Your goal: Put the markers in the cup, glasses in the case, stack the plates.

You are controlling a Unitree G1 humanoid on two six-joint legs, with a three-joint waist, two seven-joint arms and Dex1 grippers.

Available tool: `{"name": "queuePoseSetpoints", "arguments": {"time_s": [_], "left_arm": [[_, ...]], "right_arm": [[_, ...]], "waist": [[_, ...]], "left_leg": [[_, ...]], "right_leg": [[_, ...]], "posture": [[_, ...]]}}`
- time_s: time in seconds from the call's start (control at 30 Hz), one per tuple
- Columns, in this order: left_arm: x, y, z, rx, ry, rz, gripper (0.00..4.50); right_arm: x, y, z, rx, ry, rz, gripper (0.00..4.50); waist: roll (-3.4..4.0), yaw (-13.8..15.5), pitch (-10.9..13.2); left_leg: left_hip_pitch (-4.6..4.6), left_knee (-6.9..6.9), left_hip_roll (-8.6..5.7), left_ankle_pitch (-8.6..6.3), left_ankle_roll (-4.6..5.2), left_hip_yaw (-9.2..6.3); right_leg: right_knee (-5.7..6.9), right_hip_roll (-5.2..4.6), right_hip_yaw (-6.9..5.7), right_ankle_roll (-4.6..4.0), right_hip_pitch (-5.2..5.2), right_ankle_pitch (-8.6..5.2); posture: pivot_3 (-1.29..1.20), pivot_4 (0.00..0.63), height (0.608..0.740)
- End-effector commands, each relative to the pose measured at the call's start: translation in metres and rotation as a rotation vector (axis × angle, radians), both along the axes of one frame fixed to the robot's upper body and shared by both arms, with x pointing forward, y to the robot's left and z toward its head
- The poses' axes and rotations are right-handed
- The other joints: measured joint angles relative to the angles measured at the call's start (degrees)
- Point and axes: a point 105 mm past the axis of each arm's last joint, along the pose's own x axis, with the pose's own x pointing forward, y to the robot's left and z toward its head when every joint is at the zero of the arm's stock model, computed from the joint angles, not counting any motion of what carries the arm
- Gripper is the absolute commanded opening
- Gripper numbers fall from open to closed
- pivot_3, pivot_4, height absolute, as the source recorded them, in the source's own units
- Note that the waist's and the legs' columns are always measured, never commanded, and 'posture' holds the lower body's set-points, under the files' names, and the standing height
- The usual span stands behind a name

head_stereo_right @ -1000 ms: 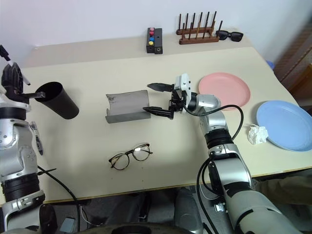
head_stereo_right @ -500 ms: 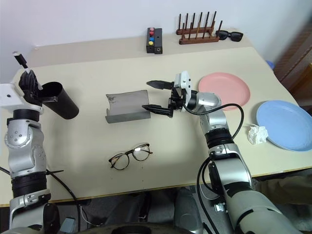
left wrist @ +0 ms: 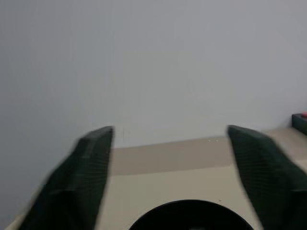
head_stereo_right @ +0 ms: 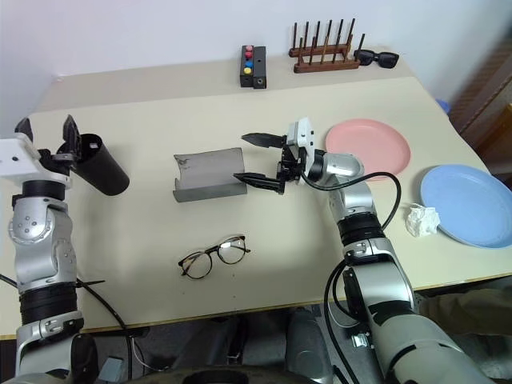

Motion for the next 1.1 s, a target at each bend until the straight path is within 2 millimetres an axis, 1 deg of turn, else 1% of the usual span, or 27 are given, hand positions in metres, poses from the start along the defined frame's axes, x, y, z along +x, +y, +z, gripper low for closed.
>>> {"name": "queuePoseSetpoints", "arguments": {"time_s": [0.03, 0.07, 0.2, 0.27, 0.33, 0.37, 0.43, 0.5, 0.57, 0.7, 0.77, 0.8, 0.87, 0.9, 0.97, 1.1], "left_arm": [[-0.004, -0.004, 0.012, 0.026, -0.050, -0.013, 4.42], [-0.005, -0.005, 0.013, 0.026, -0.056, -0.019, 4.42], [-0.010, -0.009, 0.030, 0.035, -0.105, -0.047, 4.42], [-0.016, -0.004, 0.042, 0.010, -0.135, -0.040, 4.42], [-0.024, 0.006, 0.053, -0.039, -0.162, -0.019, 4.42], [-0.030, 0.016, 0.058, -0.080, -0.173, 0.005, 4.42], [-0.038, 0.028, 0.062, -0.136, -0.182, 0.032, 4.42], [-0.047, 0.041, 0.061, -0.199, -0.180, 0.066, 4.42], [-0.060, 0.059, 0.050, -0.281, -0.154, 0.114, 4.42], [-0.078, 0.076, 0.022, -0.371, -0.056, 0.221, 4.42], [-0.084, 0.079, 0.013, -0.392, -0.016, 0.259, 4.42], [-0.086, 0.081, 0.005, -0.412, 0.019, 0.287, 4.42], [-0.092, 0.082, -0.011, -0.445, 0.083, 0.336, 4.42], [-0.093, 0.083, -0.014, -0.454, 0.099, 0.350, 4.42], [-0.095, 0.080, -0.023, -0.496, 0.123, 0.345, 4.42], [-0.095, 0.079, -0.042, -0.557, 0.195, 0.387, 4.42]], "right_arm": [[-0.001, -0.001, 0.015, 0.025, -0.051, 0.002, 4.50], [-0.002, -0.001, 0.014, 0.025, -0.051, 0.002, 4.50], [-0.002, 0.000, 0.015, 0.027, -0.050, 0.002, 4.50], [-0.002, 0.000, 0.014, 0.024, -0.050, 0.002, 4.50], [-0.002, 0.001, 0.013, 0.022, -0.048, 0.005, 4.50], [-0.002, 0.001, 0.012, 0.019, -0.047, 0.005, 4.50], [-0.002, 0.001, 0.011, 0.015, -0.045, 0.006, 4.50], [-0.001, 0.001, 0.010, 0.013, -0.043, 0.005, 4.50], [-0.001, 0.002, 0.009, 0.010, -0.038, 0.010, 4.50], [-0.003, 0.004, 0.005, -0.007, -0.022, 0.033, 4.50], [-0.005, 0.005, 0.003, -0.017, -0.017, 0.048, 4.50], [-0.007, 0.006, 0.002, -0.021, -0.012, 0.060, 4.50], [-0.013, 0.006, -0.004, -0.055, -0.001, 0.103, 4.50], [-0.016, 0.007, -0.006, -0.069, 0.002, 0.117, 4.50], [-0.023, 0.006, -0.013, -0.103, 0.011, 0.153, 4.50], [-0.031, 0.005, -0.025, -0.166, 0.006, 0.189, 4.50]], "waist": [[0.00, 0.0, 0.0], [0.00, 0.1, 0.0], [0.00, 0.1, 0.0], [0.00, 0.0, 0.0], [0.00, 0.0, 0.0], [0.00, 0.0, 0.0], [0.00, -0.1, 0.0], [0.00, -0.1, 0.0], [-0.01, -0.1, 0.0], [-0.01, -0.1, 0.0], [-0.05, 0.2, 0.0], [-0.09, 0.4, -0.1], [-0.14, 0.7, -0.1], [-0.15, 0.9, -0.1], [-0.15, 1.4, -0.1], [-0.17, 1.7, -0.1]], "left_leg": [[0.00, 0.00, 0.00, 0.00, 0.00, 0.00], [0.00, 0.00, 0.00, 0.00, 0.00, 0.00], [0.00, 0.01, 0.00, 0.00, 0.00, 0.00], [0.00, 0.01, 0.00, 0.00, 0.00, 0.00], [0.00, 0.00, 0.00, 0.00, 0.00, 0.00], [0.00, 0.00, 0.01, 0.00, 0.00, -0.01], [0.00, -0.01, 0.01, 0.00, 0.00, 0.00], [0.00, -0.03, 0.01, 0.00, 0.00, 0.00], [0.00, -0.02, 0.01, 0.00, 0.00, 0.00], [0.00, -0.04, 0.01, 0.00, 0.00, 0.01], [0.00, 0.01, 0.00, 0.00, 0.00, 0.01], [0.00, 0.03, 0.00, 0.00, 0.00, 0.00], [0.00, 0.09, 0.00, 0.00, 0.00, 0.00], [0.00, 0.09, 0.00, -0.01, 0.00, 0.01], [0.01, 0.09, 0.00, -0.01, 0.00, 0.01], [0.00, 0.12, 0.00, -0.01, -0.01, 0.02]], "right_leg": [[0.00, 0.00, 0.00, 0.00, 0.00, 0.00], [0.00, 0.00, 0.00, 0.00, 0.00, 0.00], [0.00, 0.00, 0.00, 0.00, 0.01, 0.00], [0.00, 0.00, 0.00, 0.00, 0.00, 0.00], [0.00, 0.00, 0.00, 0.00, 0.00, 0.00], [0.00, 0.00, 0.00, 0.00, 0.00, 0.00], [0.02, 0.00, 0.01, 0.00, -0.02, 0.00], [0.03, 0.00, 0.01, 0.00, -0.04, 0.00], [0.03, 0.00, 0.01, 0.00, -0.04, 0.00], [0.05, 0.01, 0.03, 0.00, -0.05, 0.00], [0.06, 0.01, 0.03, 0.00, -0.02, 0.00], [0.06, 0.01, 0.03, 0.00, -0.02, 0.00], [0.07, 0.01, 0.02, 0.00, 0.02, 0.00], [0.07, 0.01, 0.03, 0.00, 0.02, 0.00], [0.08, 0.01, 0.03, 0.00, 0.01, 0.00], [0.12, 0.01, 0.03, -0.01, 0.01, 0.00]], "posture": [[0.00, 0.150, 0.740], [0.00, 0.150, 0.740], [0.00, 0.150, 0.740], [0.00, 0.150, 0.740], [0.00, 0.150, 0.740], [0.00, 0.150, 0.740], [0.00, 0.150, 0.740], [0.00, 0.150, 0.740], [0.00, 0.150, 0.740], [0.00, 0.150, 0.740], [0.00, 0.150, 0.740], [0.00, 0.150, 0.740], [0.00, 0.150, 0.740], [0.00, 0.150, 0.740], [0.00, 0.150, 0.740], [0.00, 0.150, 0.740]]}}
